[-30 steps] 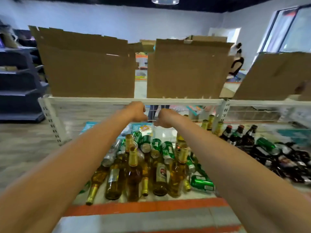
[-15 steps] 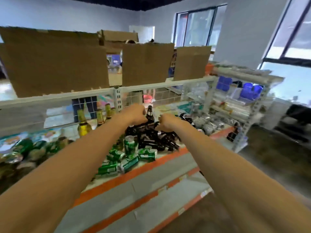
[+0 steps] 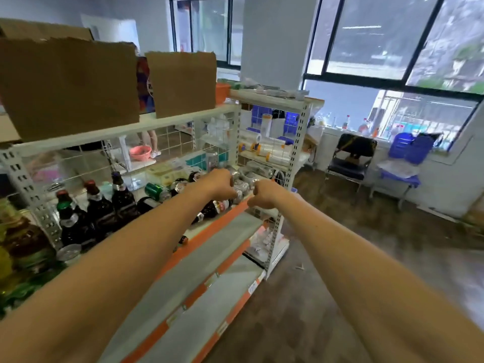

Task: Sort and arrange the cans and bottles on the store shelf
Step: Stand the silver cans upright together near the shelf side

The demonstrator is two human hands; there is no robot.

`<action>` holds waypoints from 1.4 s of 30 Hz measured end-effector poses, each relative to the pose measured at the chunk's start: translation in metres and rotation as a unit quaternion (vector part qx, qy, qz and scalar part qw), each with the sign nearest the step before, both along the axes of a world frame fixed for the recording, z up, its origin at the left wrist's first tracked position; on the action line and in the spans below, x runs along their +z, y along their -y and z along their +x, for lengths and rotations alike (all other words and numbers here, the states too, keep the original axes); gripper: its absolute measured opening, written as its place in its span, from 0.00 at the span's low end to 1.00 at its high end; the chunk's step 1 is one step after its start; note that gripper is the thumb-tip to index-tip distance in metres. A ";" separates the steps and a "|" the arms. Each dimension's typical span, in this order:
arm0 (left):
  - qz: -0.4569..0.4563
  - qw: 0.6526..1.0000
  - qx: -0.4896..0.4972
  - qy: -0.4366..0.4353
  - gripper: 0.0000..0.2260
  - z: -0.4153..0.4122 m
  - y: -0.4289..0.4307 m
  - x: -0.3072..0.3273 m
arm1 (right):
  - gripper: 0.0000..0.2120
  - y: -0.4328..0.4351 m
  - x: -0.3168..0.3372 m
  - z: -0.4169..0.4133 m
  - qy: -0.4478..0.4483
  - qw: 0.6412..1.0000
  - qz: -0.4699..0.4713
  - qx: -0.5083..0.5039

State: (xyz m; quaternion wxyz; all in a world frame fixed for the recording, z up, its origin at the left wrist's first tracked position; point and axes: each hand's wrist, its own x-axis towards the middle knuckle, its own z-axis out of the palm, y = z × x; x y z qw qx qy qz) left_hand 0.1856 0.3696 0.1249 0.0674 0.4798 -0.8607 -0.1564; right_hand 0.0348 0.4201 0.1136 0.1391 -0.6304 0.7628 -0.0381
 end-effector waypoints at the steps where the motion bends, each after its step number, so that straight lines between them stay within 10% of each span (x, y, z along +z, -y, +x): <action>1: 0.004 1.000 -0.002 0.001 0.12 -0.013 0.012 -0.004 | 0.20 0.007 -0.002 -0.010 0.003 1.000 0.004 -0.002; 42: 0.220 0.958 0.182 0.021 0.15 -0.259 0.470 -0.108 | 0.23 0.533 -0.113 -0.270 0.057 0.990 0.102 0.083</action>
